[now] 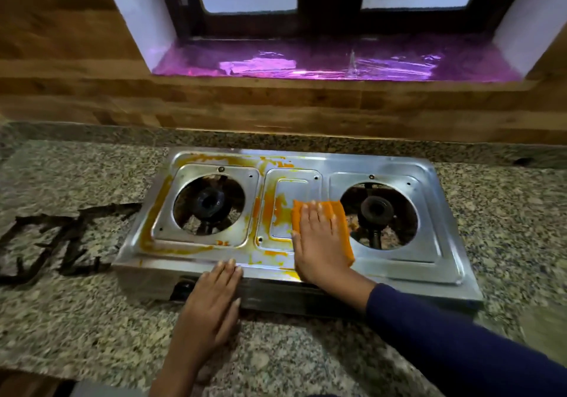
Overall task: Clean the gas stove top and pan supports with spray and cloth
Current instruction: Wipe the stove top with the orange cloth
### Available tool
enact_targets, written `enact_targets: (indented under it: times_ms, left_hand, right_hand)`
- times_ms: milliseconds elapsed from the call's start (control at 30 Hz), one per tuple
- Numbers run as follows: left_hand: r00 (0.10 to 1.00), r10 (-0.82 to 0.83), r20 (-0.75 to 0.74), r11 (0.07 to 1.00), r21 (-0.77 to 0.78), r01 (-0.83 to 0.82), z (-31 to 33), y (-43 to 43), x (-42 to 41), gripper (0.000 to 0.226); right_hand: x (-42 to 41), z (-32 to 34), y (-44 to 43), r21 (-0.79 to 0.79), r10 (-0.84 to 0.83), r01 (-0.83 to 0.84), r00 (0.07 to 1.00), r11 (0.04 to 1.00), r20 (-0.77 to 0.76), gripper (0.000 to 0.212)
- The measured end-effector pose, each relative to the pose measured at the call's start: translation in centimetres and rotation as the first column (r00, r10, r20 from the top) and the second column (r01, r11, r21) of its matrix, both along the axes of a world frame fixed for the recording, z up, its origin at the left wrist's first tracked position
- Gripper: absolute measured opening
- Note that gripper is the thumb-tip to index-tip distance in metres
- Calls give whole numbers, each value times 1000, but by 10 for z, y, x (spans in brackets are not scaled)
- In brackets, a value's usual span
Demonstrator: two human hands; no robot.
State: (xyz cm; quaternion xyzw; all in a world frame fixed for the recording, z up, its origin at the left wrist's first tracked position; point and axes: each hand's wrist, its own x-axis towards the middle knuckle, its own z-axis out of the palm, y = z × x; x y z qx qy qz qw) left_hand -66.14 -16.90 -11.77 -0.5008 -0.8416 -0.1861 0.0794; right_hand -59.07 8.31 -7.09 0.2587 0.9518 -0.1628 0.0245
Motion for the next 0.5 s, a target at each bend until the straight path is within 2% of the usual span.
enact_targets:
  times_ms: [100,267,367,500]
  left_hand:
    - [999,-41,16,999,34,40,-4,1,-1,53]
    - [993,-121,19,989,87,119,0,-2,-9,58]
    - [980,-198,-26,976,90,200,2,-6,-18,58]
    - [954,-278,-108,955,70,287,1,-12,-34,56]
  right_hand:
    - [-38,3,-7,-44,-159,159,987,986,4,65]
    - [-124,4,32,-9,-260,260,963,965,-67,63]
    - [-164,9,58,45,-146,149,988,988,-58,60]
    - [-177,11,69,74,174,-173,985,982,-6,58]
